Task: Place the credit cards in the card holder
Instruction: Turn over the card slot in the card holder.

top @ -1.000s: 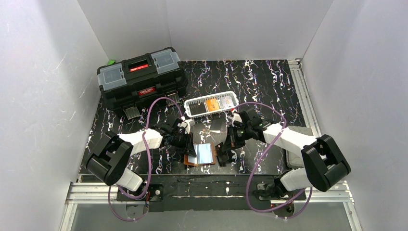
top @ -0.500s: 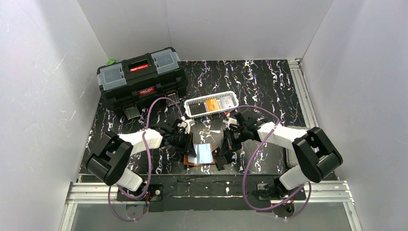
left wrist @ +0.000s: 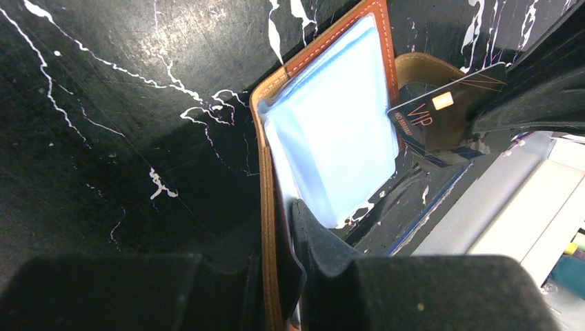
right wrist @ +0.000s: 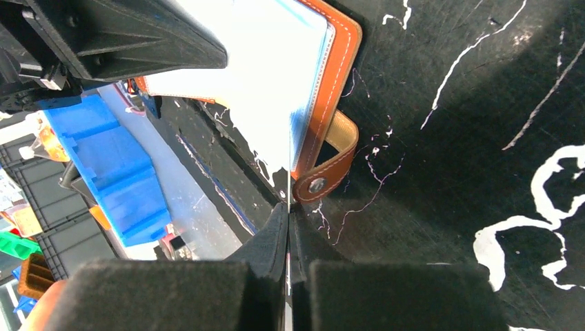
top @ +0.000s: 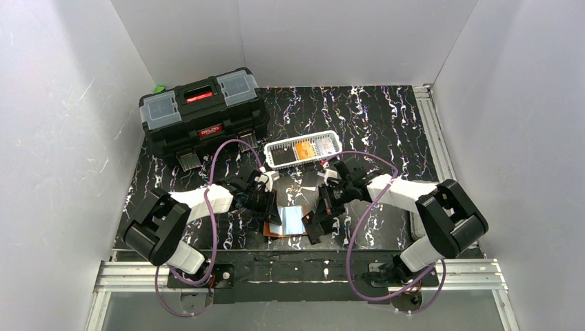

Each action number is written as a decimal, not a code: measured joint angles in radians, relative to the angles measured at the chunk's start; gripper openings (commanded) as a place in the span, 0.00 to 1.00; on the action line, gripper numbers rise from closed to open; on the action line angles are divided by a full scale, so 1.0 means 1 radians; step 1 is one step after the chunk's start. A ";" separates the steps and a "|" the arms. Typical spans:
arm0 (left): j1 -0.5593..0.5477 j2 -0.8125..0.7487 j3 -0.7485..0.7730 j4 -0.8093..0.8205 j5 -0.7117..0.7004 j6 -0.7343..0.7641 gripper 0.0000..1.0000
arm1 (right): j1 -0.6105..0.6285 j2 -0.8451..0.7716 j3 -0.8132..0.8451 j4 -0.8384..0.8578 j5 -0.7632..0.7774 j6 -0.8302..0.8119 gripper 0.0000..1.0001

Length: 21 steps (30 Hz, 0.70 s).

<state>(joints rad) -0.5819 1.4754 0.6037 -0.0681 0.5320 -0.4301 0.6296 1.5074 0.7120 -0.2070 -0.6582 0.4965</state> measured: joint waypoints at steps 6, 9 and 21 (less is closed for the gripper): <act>0.000 0.000 0.000 0.000 0.000 -0.001 0.14 | 0.000 0.022 0.000 0.000 -0.001 0.000 0.01; 0.000 0.000 0.000 0.000 0.000 -0.001 0.14 | 0.001 0.027 0.000 0.000 -0.003 0.000 0.01; 0.000 0.000 0.000 0.000 0.001 -0.001 0.14 | 0.001 0.025 0.000 -0.002 0.004 -0.004 0.01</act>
<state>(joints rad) -0.5819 1.4754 0.6037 -0.0677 0.5327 -0.4313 0.6308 1.5326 0.7124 -0.2092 -0.6544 0.4923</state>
